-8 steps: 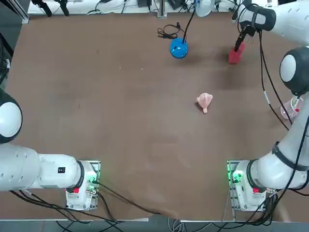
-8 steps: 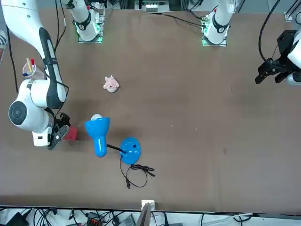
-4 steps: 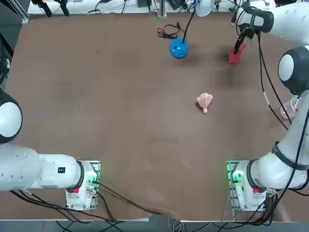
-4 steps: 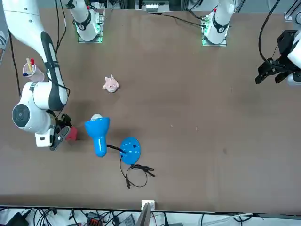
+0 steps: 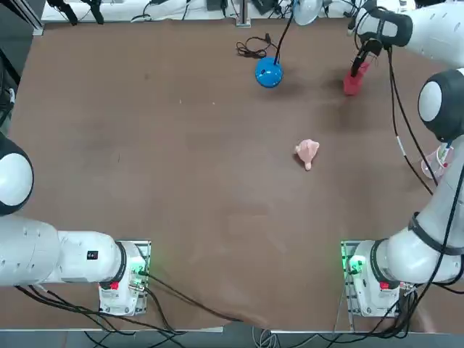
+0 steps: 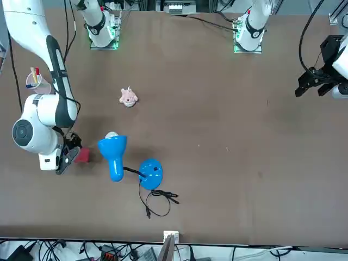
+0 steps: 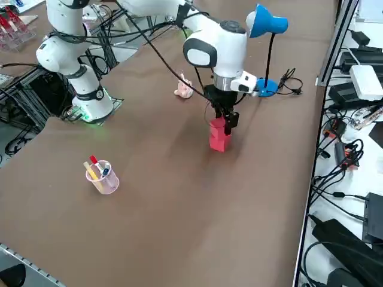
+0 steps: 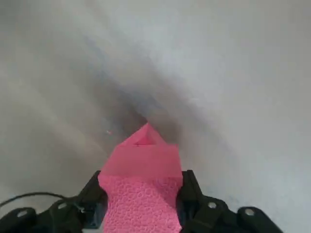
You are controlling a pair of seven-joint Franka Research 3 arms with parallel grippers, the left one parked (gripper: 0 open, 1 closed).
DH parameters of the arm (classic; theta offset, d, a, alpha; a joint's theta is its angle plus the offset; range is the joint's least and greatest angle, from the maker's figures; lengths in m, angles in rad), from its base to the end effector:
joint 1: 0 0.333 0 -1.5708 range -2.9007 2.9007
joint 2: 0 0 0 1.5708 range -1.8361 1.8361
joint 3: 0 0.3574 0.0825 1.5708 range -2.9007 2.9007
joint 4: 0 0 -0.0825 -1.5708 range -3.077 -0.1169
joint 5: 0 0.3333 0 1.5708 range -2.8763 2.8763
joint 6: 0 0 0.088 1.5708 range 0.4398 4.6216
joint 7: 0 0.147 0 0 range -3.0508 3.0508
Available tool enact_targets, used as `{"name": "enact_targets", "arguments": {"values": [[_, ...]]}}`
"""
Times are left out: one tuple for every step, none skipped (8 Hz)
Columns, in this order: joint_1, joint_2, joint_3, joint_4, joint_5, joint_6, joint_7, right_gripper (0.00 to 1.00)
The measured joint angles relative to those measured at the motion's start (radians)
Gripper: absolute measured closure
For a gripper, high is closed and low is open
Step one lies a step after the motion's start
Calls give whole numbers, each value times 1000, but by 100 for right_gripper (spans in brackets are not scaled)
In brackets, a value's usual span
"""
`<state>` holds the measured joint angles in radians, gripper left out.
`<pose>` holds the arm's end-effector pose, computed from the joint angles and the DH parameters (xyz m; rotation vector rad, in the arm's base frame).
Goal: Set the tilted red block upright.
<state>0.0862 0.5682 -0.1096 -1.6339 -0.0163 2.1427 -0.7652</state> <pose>0.6588 -0.0068 0.3097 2.8691 1.1567 -0.1238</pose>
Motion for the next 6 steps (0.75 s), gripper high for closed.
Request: {"name": "enact_targets", "arguments": {"values": [[0,-1,0,28,6,-42,66,28],[-2,-2,-1,60,22,-88,135,28],[-7,-3,-4,81,49,-114,203,28],[-16,-3,-7,90,75,-123,270,28],[-23,-3,-8,91,90,-125,341,28],[-25,-3,-8,91,92,-125,425,28]]}}
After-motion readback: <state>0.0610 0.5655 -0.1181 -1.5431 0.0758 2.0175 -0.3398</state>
